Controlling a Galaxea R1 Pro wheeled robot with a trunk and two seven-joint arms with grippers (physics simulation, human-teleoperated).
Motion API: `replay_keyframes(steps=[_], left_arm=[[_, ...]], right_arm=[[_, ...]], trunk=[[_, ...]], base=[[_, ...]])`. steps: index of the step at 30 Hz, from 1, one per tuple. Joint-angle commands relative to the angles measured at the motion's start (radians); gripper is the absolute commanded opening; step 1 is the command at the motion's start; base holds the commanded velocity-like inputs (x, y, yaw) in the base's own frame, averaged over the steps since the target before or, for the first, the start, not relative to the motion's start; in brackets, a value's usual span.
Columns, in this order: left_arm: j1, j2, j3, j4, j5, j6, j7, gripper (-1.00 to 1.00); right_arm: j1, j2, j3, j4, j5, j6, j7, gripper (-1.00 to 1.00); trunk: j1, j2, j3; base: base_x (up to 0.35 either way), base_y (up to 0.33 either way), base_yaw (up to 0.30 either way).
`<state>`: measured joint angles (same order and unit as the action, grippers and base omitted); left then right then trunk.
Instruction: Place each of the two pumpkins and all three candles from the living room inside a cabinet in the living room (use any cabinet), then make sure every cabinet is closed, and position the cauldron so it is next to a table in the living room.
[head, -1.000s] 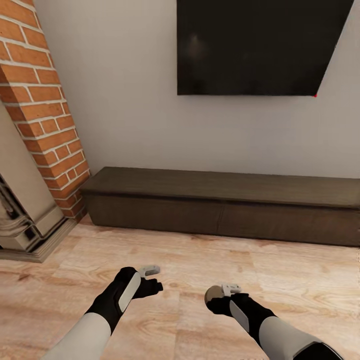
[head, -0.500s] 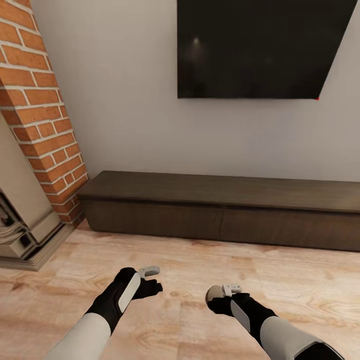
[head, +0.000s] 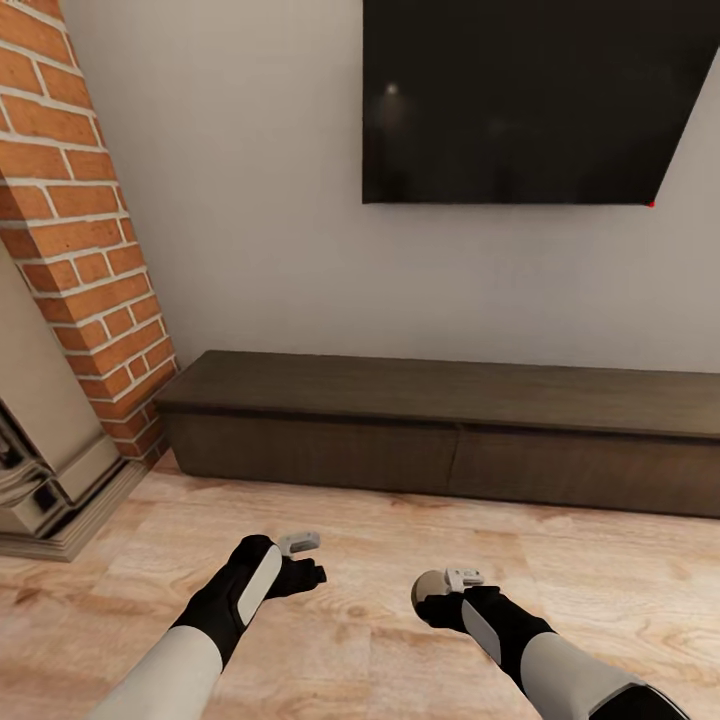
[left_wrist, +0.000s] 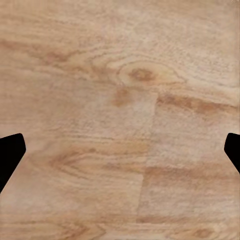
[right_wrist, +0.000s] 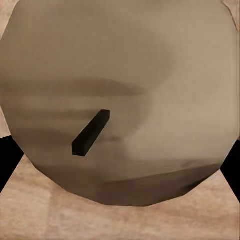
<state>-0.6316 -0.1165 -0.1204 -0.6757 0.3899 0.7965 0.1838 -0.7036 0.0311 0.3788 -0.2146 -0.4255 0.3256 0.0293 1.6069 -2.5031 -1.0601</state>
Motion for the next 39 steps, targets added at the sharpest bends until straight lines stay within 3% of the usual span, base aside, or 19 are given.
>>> replay_keyframes(steps=[1,9,14,28,39], left_arm=[[0.0,0.001,-0.003,-0.001,0.011,0.003,0.009,1.0],[0.0,0.003,-0.002,0.067,0.01,-0.004,0.009,1.0],[0.0,0.002,-0.002,0.092,0.012,-0.056,0.007,1.0],[0.0,0.002,0.001,0.093,0.013,-0.063,0.009,1.0],[0.0,0.0,0.007,0.094,0.013,-0.063,0.009,1.0]], right_arm=[[0.0,0.0,0.003,-0.001,-0.001,0.005,0.001,-1.0],[0.0,0.0,0.004,-0.001,-0.001,0.007,0.0,-1.0],[0.0,-0.006,0.003,0.0,-0.002,0.007,0.0,-1.0],[0.0,-0.005,0.012,0.0,0.002,0.008,-0.002,-1.0],[0.0,-0.004,0.015,0.0,0.005,0.028,-0.003,-1.0]], trunk=[[0.0,0.0,0.0],[0.0,0.0,0.007],[0.0,0.0,0.01],[0.0,0.0,0.011],[0.0,0.0,0.011]], base=[[0.196,-0.111,-0.087],[0.262,-0.127,-0.21],[0.056,-0.025,-0.192],[0.198,-0.001,-0.012],[0.016,-0.04,0.0]])
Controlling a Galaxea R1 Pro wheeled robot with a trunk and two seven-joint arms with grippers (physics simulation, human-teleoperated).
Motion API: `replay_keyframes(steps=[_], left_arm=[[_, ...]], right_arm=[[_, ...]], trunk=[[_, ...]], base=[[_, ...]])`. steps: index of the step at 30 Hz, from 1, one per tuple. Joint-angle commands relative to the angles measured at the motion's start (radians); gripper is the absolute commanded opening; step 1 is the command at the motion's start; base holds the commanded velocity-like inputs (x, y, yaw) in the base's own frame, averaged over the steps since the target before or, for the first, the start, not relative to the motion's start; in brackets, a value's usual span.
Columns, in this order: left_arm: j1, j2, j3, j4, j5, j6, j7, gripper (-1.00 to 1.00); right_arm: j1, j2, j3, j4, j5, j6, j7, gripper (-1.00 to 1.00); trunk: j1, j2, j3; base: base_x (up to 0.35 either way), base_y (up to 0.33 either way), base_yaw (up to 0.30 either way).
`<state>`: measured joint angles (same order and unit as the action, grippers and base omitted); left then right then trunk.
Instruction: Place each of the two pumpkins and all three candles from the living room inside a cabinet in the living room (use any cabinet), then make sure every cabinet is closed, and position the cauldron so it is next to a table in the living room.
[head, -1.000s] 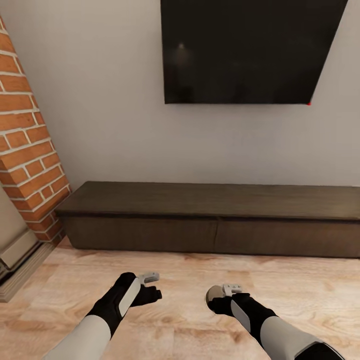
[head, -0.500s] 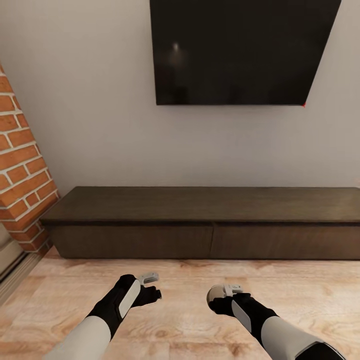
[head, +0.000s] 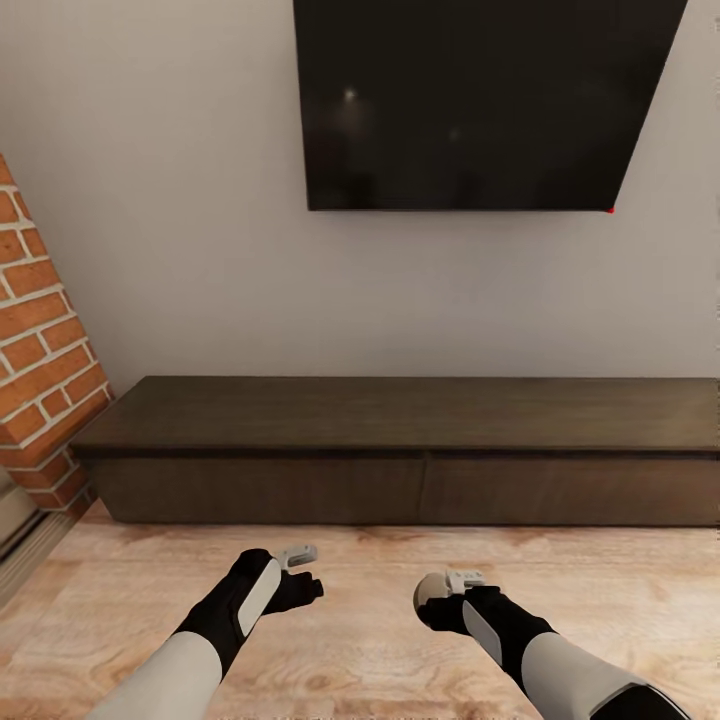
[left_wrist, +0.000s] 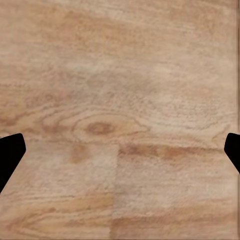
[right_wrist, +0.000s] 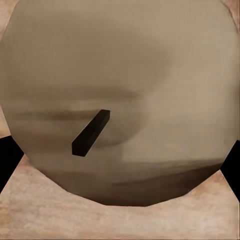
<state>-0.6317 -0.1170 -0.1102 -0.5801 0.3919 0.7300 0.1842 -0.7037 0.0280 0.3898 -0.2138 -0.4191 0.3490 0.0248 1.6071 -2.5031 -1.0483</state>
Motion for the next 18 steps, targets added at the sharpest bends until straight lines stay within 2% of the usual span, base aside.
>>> replay_keyframes(steps=[1,8,18], left_arm=[[0.0,0.0,-0.004,-0.001,0.01,0.003,0.009,1.0],[0.0,-0.001,-0.003,-0.001,0.011,0.003,0.009,1.0],[0.0,-0.001,-0.003,-0.002,0.012,0.003,0.009,1.0]], right_arm=[[0.0,0.0,0.004,-0.001,-0.001,0.005,0.001,-1.0],[0.0,0.0,0.004,-0.001,0.0,0.005,0.001,-1.0],[0.0,0.0,0.004,-0.001,0.0,0.016,0.002,-1.0]], trunk=[[0.0,0.0,-0.001],[0.0,0.0,-0.001],[0.0,0.0,-0.001]], base=[[-0.075,-0.199,0.0],[-0.101,-0.228,0.0],[-0.006,-0.025,0.0]])
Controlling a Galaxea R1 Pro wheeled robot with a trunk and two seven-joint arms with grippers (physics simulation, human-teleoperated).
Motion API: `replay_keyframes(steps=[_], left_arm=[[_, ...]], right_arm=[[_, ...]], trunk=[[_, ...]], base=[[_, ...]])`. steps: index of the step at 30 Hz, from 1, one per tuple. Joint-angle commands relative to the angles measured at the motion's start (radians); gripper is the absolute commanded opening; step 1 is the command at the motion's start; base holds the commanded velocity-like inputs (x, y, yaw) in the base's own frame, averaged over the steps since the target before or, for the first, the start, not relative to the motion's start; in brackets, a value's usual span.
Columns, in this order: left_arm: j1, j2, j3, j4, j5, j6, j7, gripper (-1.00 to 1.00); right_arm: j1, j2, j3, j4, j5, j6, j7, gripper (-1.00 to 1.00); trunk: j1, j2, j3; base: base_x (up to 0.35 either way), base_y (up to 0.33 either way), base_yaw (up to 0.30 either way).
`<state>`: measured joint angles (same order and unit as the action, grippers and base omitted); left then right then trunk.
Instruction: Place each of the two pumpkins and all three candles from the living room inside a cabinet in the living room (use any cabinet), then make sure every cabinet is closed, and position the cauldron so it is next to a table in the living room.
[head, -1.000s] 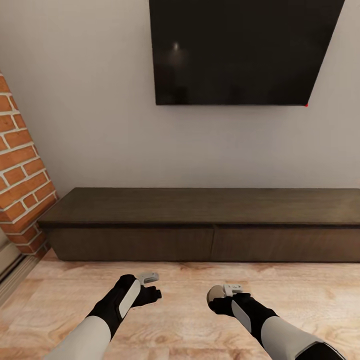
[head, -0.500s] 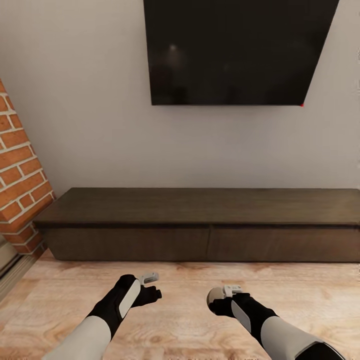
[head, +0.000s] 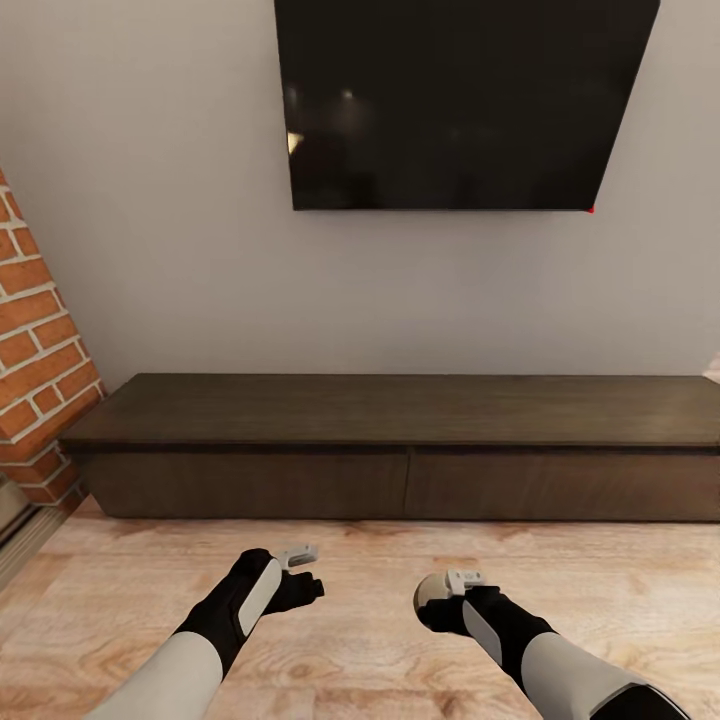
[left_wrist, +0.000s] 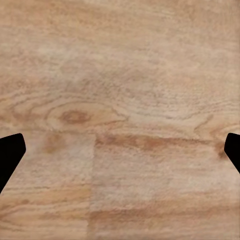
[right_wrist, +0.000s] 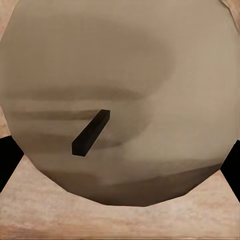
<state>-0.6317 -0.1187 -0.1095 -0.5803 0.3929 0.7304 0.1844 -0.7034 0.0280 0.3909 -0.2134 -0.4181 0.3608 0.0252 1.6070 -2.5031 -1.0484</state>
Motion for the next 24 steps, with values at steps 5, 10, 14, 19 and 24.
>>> replay_keyframes(steps=[5,10,14,19,24], left_arm=[[0.0,0.001,-0.004,-0.001,0.011,0.003,0.009,1.0],[0.0,0.001,-0.004,-0.001,0.011,0.003,0.009,1.0],[0.0,0.0,-0.004,-0.002,0.011,0.003,0.009,1.0],[0.0,-0.001,-0.004,-0.003,0.011,0.003,0.009,1.0],[0.0,-0.001,-0.004,-0.002,0.011,0.003,0.009,1.0]], right_arm=[[-0.001,-0.002,0.003,-0.001,-0.001,0.022,0.001,-1.0],[-0.001,-0.001,0.003,-0.001,-0.001,0.025,0.001,-1.0],[-0.001,-0.001,0.003,-0.002,-0.001,0.026,0.001,-1.0],[-0.001,0.0,0.003,-0.001,-0.001,0.026,0.001,-1.0],[-0.001,0.0,0.003,-0.001,-0.001,0.026,0.001,-1.0]], trunk=[[0.0,0.0,-0.001],[0.0,0.0,-0.001],[0.0,0.0,-0.001],[0.0,0.0,-0.001],[0.0,0.0,-0.001]], base=[[0.021,-0.014,0.13],[0.173,-0.15,0.244],[0.095,-0.087,0.081],[0.017,-0.016,0.015],[0.002,-0.002,0.001]])
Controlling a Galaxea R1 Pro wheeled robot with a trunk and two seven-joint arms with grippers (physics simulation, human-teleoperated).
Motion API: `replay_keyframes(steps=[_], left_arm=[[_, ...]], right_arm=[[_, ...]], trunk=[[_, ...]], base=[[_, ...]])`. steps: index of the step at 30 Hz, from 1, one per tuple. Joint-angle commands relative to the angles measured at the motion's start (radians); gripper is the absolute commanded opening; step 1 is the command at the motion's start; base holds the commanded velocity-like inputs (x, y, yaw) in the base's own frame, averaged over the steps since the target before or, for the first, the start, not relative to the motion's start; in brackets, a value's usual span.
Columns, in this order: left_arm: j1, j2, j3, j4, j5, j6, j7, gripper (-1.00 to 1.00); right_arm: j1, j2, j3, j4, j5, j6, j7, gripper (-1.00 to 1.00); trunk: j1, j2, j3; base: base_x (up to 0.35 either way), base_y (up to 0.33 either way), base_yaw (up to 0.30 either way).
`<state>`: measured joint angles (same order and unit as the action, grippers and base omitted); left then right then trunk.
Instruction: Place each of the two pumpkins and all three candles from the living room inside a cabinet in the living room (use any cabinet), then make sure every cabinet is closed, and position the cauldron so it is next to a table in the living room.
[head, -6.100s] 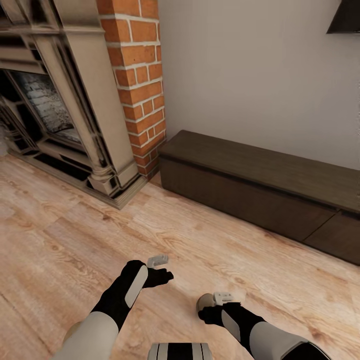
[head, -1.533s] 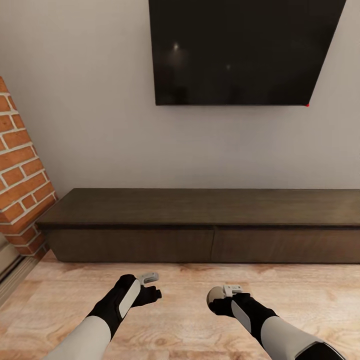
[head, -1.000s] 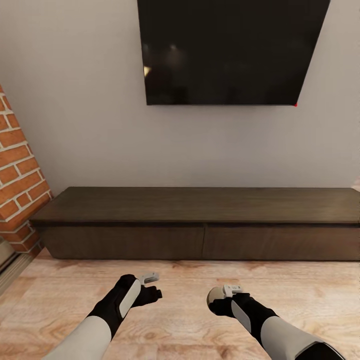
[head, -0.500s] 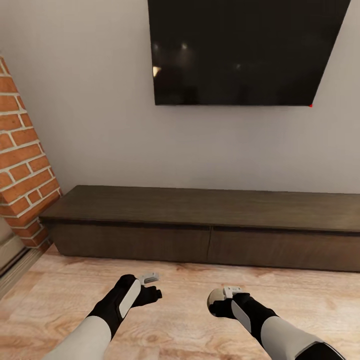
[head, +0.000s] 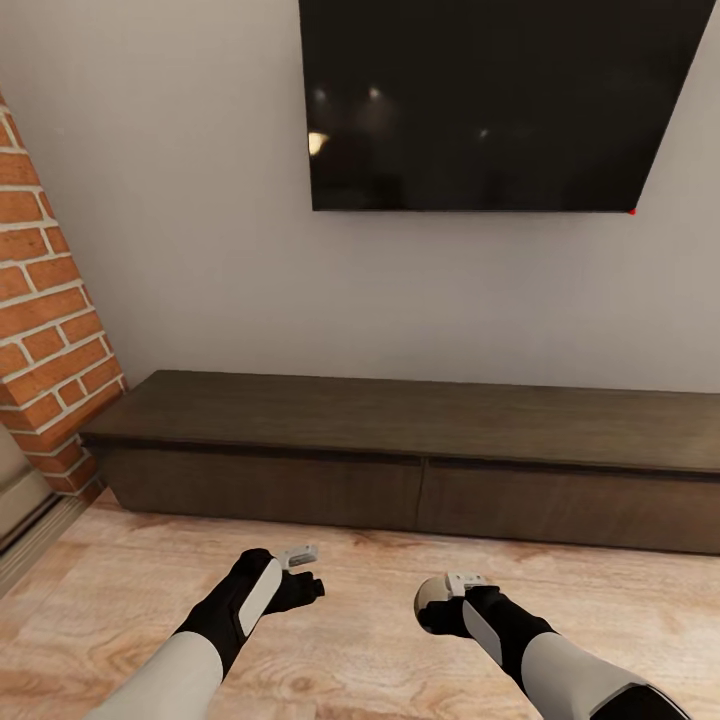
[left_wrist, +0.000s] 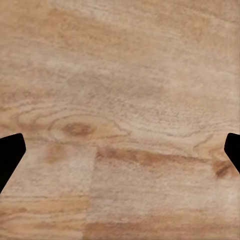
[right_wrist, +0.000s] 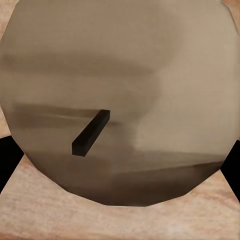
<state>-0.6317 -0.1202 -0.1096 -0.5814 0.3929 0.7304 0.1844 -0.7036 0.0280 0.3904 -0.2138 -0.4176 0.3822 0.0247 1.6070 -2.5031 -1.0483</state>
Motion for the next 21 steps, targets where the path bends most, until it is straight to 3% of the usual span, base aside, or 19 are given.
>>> replay_keyframes(steps=[1,16,19,21], left_arm=[[0.0,0.001,-0.004,-0.001,0.011,0.003,0.009,1.0],[0.0,0.001,-0.005,-0.002,0.011,0.003,0.009,1.0],[0.0,0.002,-0.005,-0.002,0.011,0.003,0.009,1.0],[0.0,0.003,-0.004,-0.003,0.01,0.003,0.008,1.0]], right_arm=[[-0.001,0.0,0.004,-0.001,-0.001,0.004,0.001,-1.0],[-0.001,-0.002,0.003,-0.008,-0.004,0.002,0.012,-1.0],[-0.001,-0.001,0.003,-0.058,-0.005,0.01,0.035,-1.0],[0.0,-0.002,0.004,-0.119,-0.006,0.055,0.075,-1.0]], trunk=[[0.0,0.0,-0.001],[0.0,0.0,-0.001],[0.0,0.0,-0.001],[0.0,0.0,-0.001]], base=[[0.0,0.0,0.0],[0.0,0.0,0.0],[0.0,0.0,0.0],[0.0,0.0,0.0]])
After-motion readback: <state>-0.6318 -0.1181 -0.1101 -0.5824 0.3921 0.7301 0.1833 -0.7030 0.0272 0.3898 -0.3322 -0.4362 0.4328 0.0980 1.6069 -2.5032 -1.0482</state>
